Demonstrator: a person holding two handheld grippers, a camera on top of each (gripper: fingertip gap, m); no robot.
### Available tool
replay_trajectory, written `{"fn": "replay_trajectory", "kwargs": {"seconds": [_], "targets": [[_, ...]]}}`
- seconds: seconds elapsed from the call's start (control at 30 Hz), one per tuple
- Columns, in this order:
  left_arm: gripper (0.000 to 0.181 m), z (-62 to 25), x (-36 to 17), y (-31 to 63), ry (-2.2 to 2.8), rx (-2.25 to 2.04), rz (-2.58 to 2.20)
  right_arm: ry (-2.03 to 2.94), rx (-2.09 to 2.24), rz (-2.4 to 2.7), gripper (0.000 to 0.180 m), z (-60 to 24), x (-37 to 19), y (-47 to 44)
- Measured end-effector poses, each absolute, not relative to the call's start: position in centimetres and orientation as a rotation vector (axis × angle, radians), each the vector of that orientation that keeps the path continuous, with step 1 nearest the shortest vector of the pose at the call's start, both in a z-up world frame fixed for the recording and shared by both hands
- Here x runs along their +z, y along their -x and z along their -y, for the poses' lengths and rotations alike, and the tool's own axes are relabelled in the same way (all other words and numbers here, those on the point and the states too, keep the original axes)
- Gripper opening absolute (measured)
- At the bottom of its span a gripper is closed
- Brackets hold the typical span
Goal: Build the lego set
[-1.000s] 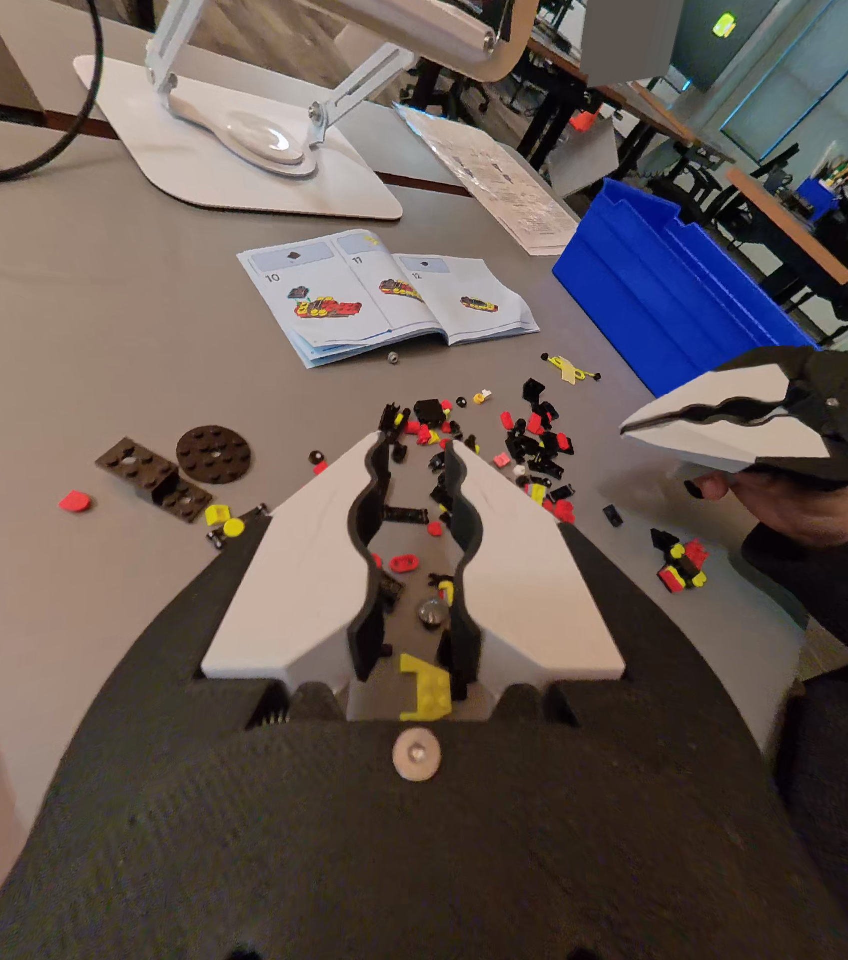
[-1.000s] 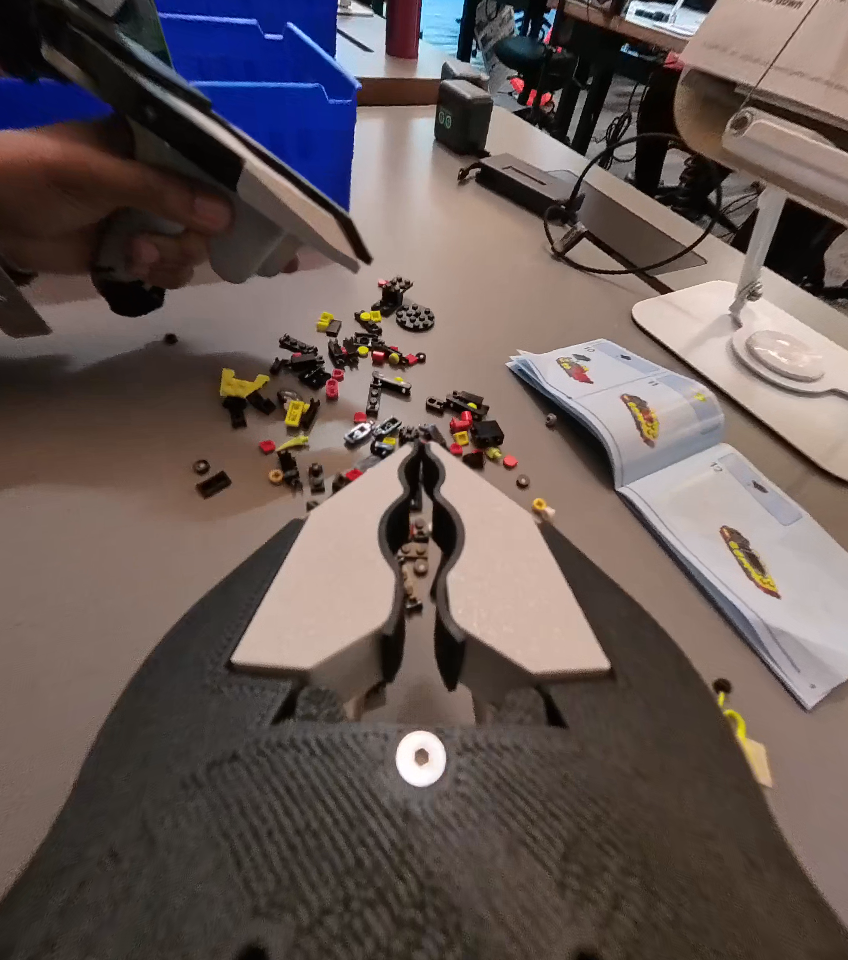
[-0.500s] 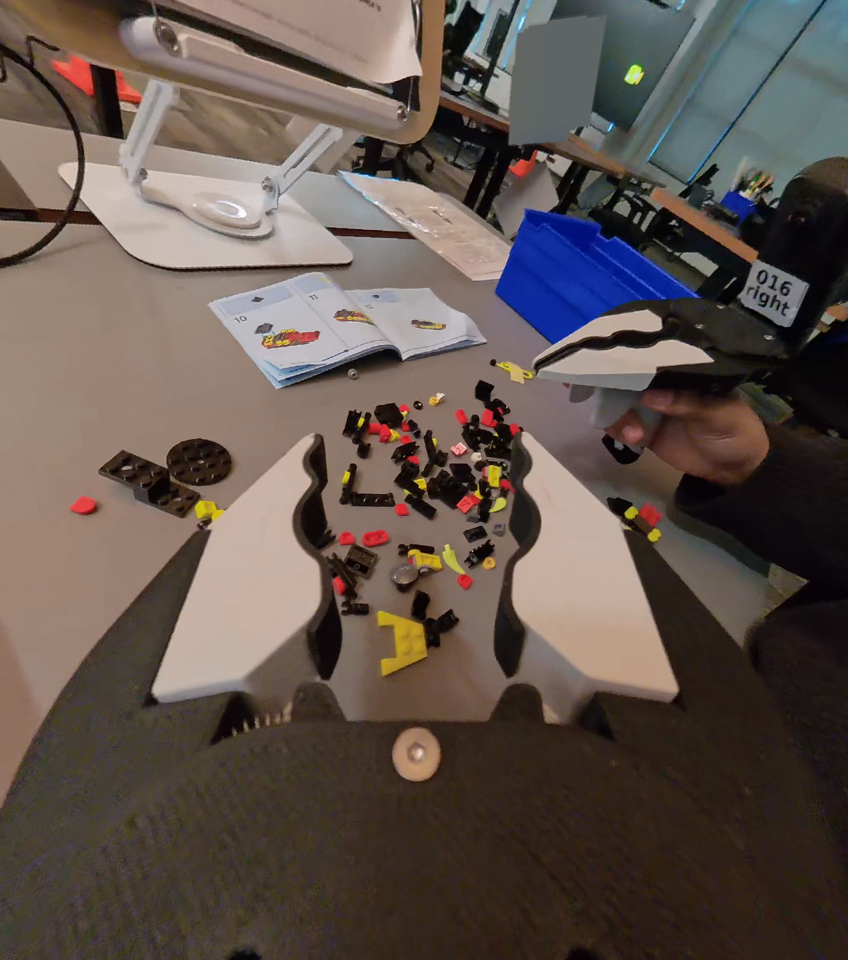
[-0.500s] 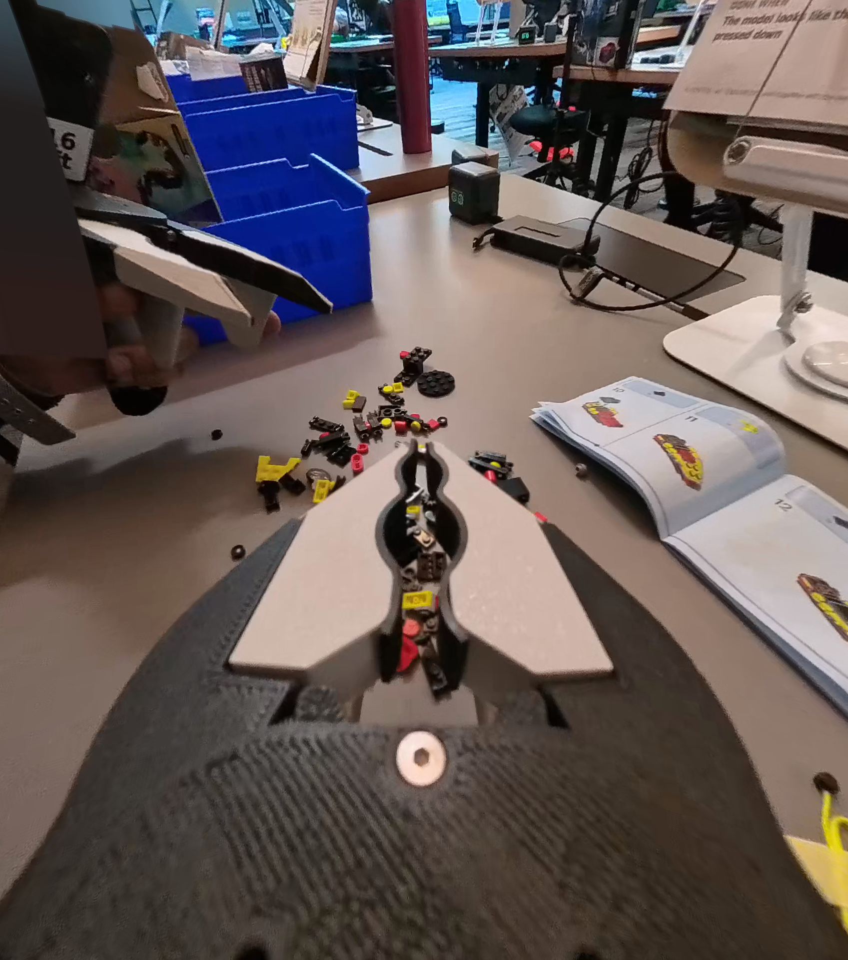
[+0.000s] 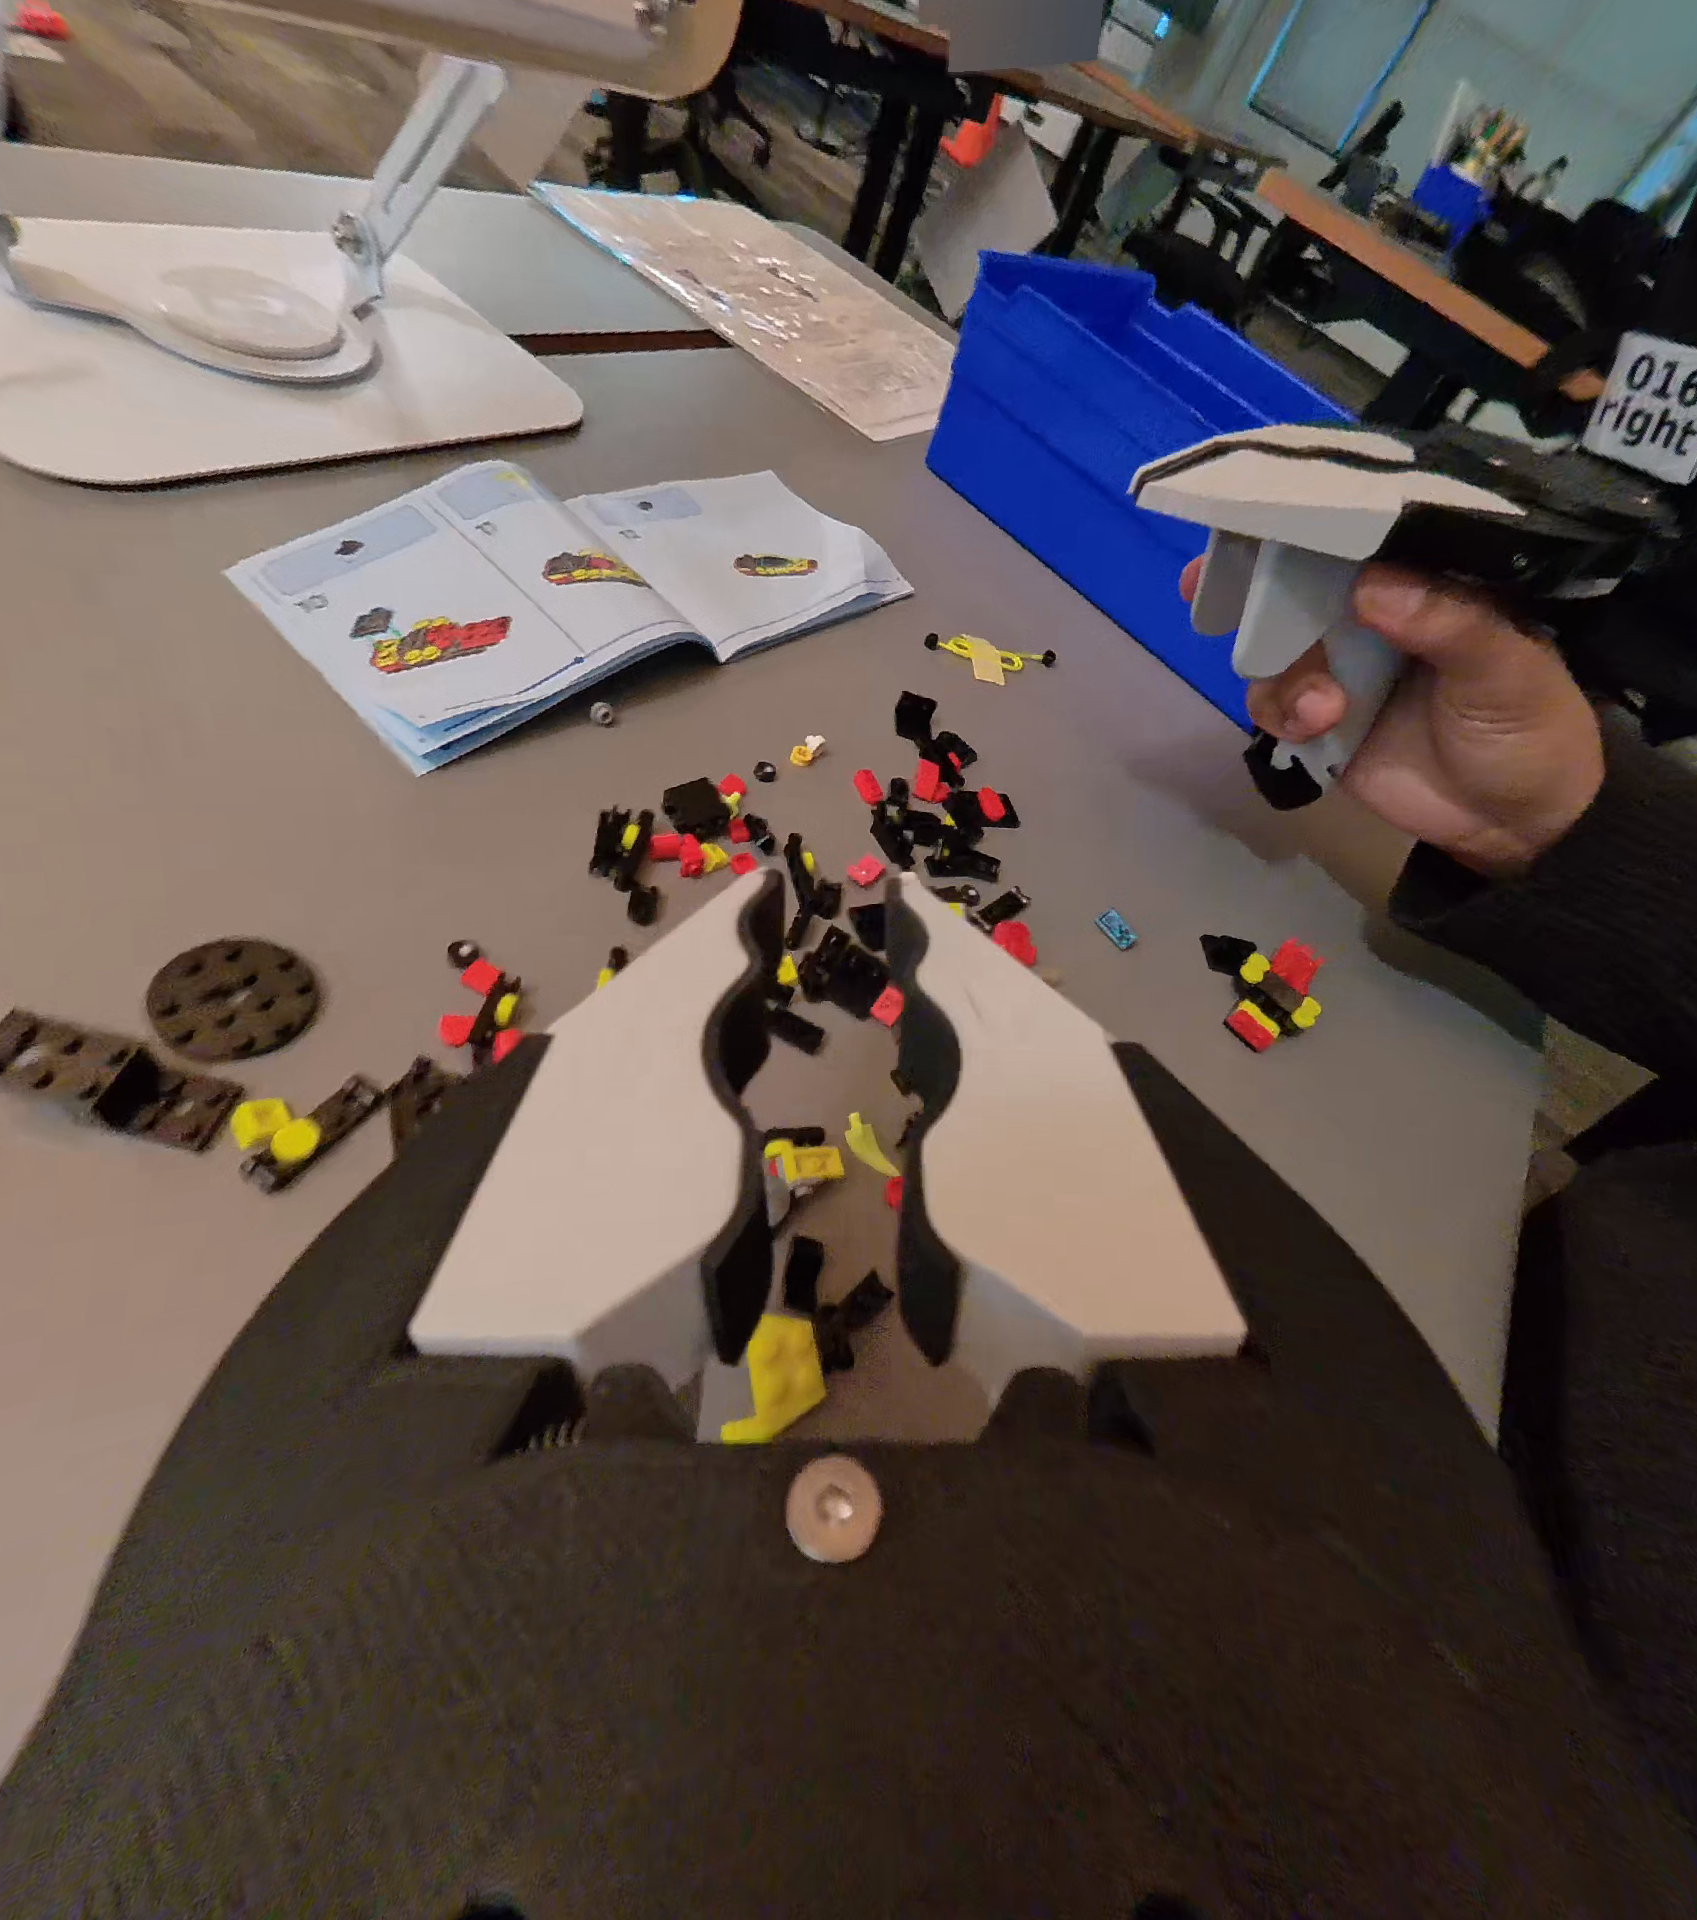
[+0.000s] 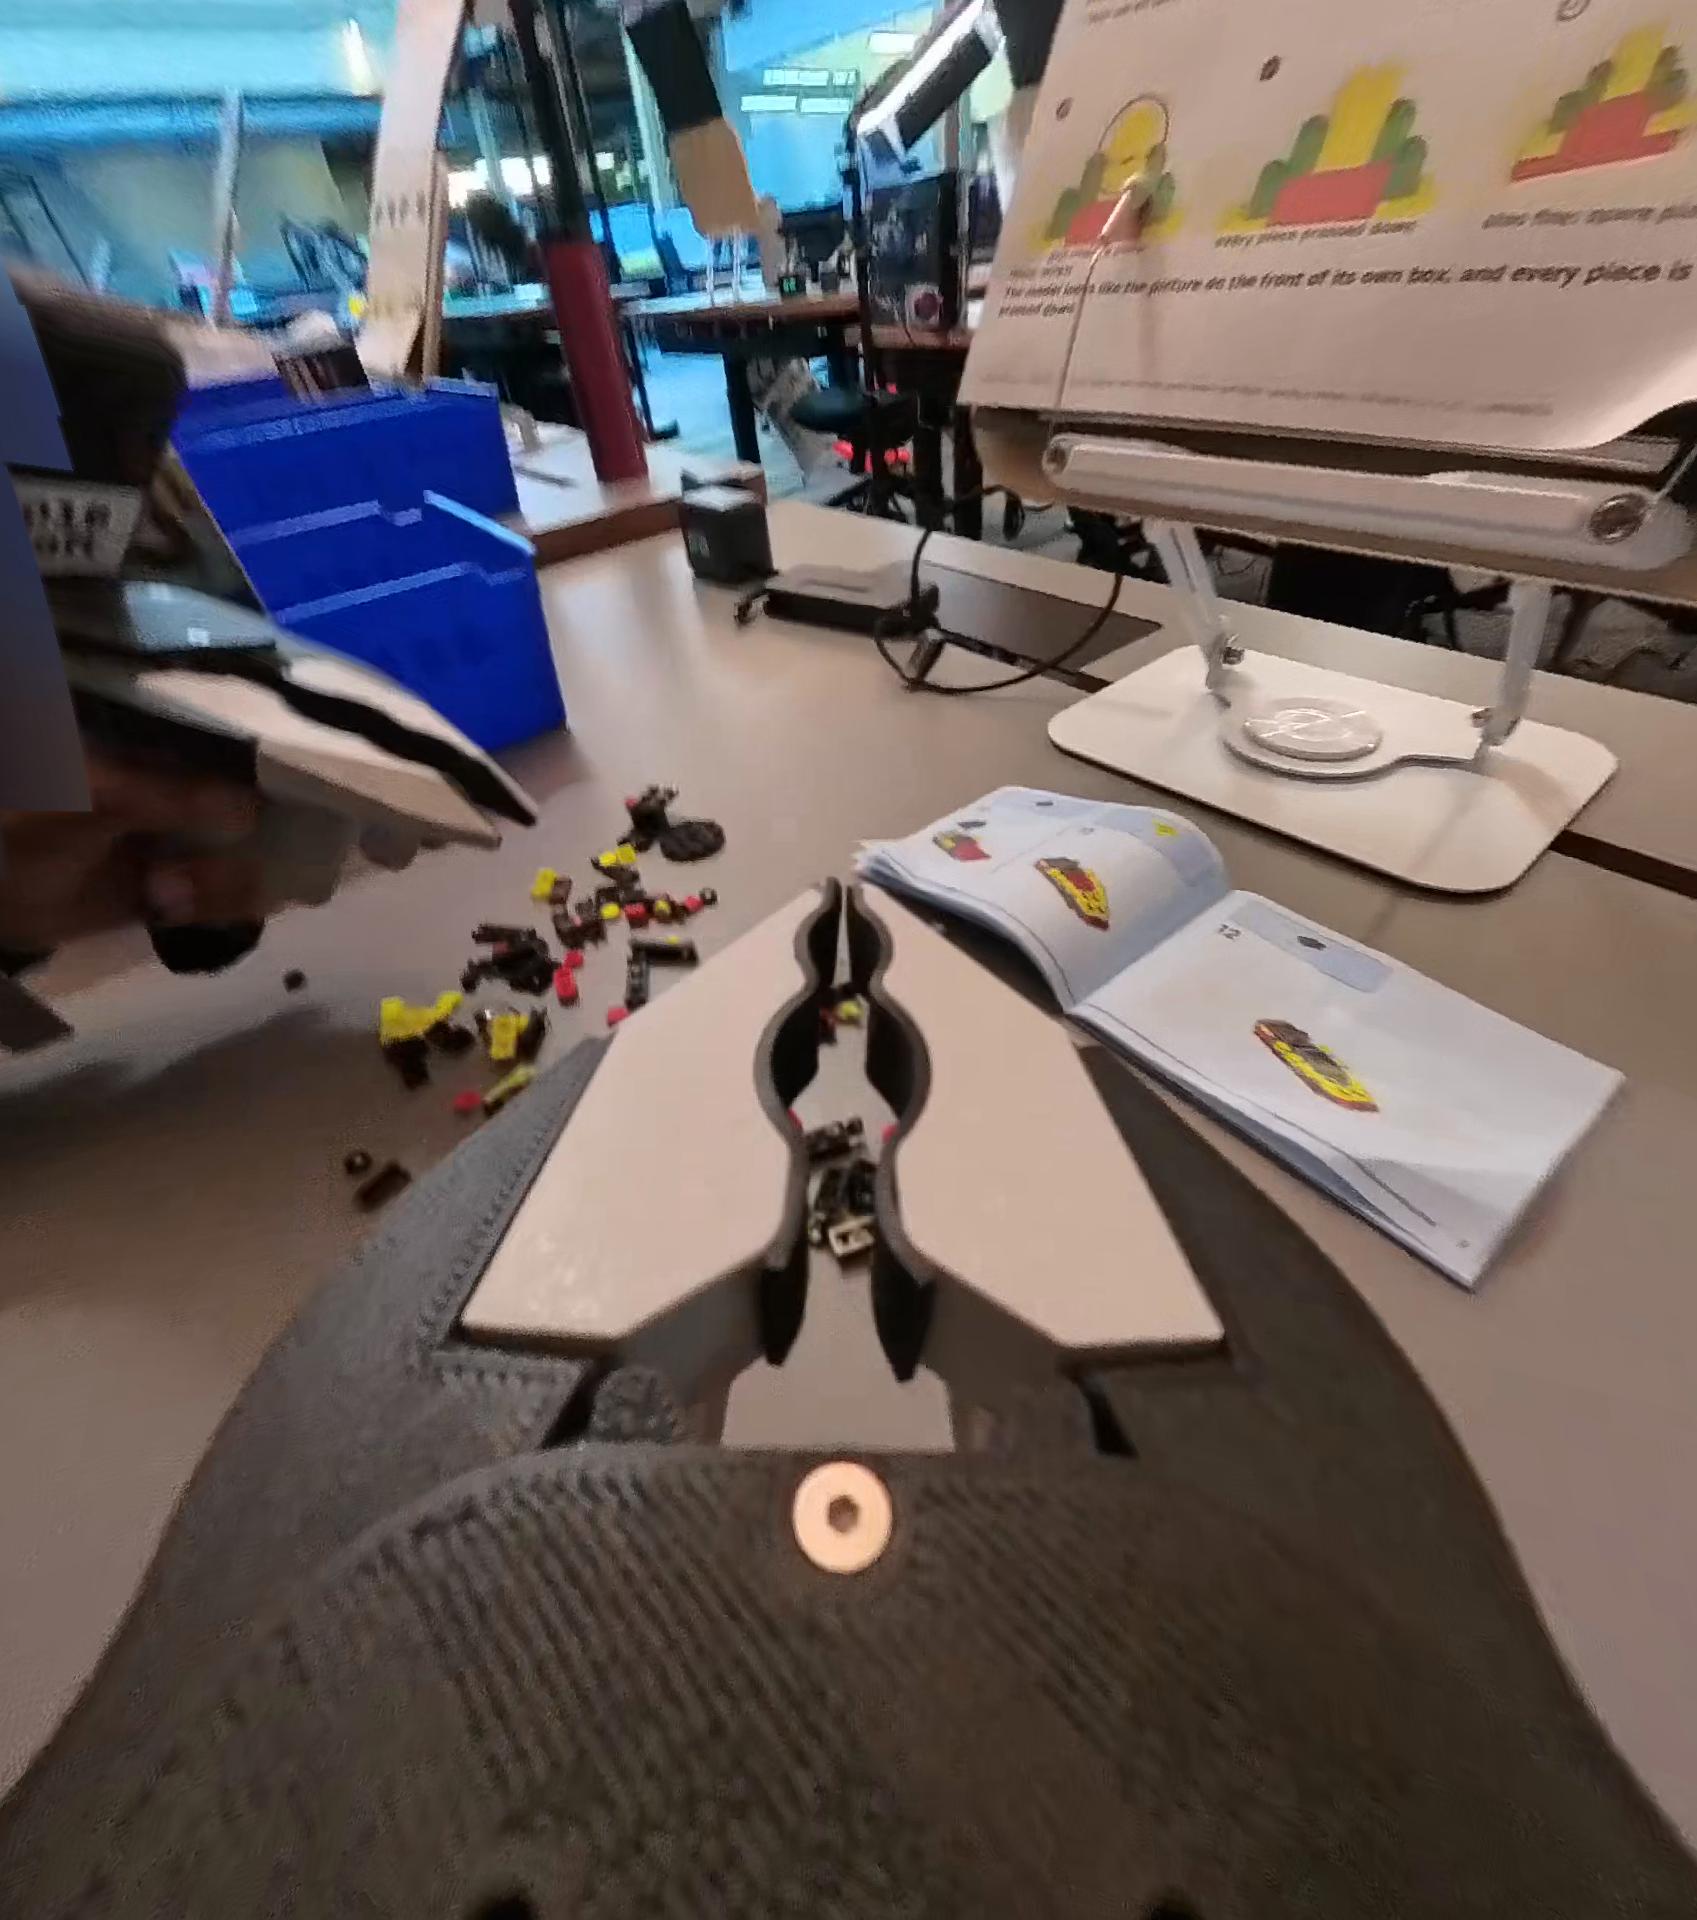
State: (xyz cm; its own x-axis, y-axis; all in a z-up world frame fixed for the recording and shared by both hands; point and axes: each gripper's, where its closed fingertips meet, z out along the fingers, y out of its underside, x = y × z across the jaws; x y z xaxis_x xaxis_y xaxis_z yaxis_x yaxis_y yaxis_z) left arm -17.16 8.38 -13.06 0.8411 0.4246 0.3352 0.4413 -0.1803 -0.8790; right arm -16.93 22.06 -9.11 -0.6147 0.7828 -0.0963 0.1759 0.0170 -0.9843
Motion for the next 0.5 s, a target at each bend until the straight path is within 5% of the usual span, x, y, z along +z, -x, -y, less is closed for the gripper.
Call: {"fn": "replay_trajectory", "kwargs": {"seconds": [0.1,0.5], "targets": [[0.003,-10.4,-12.8,16.8,1.818,-0.049,0.578,0.885,1.469,1.913,0.000,-21.7,-10.5,15.8],[0.007,-15.8,-14.2,17.0,1.927,-0.129,0.476,0.859,1.180,2.231,0.026,-22.3,-16.8,12.5]]}}
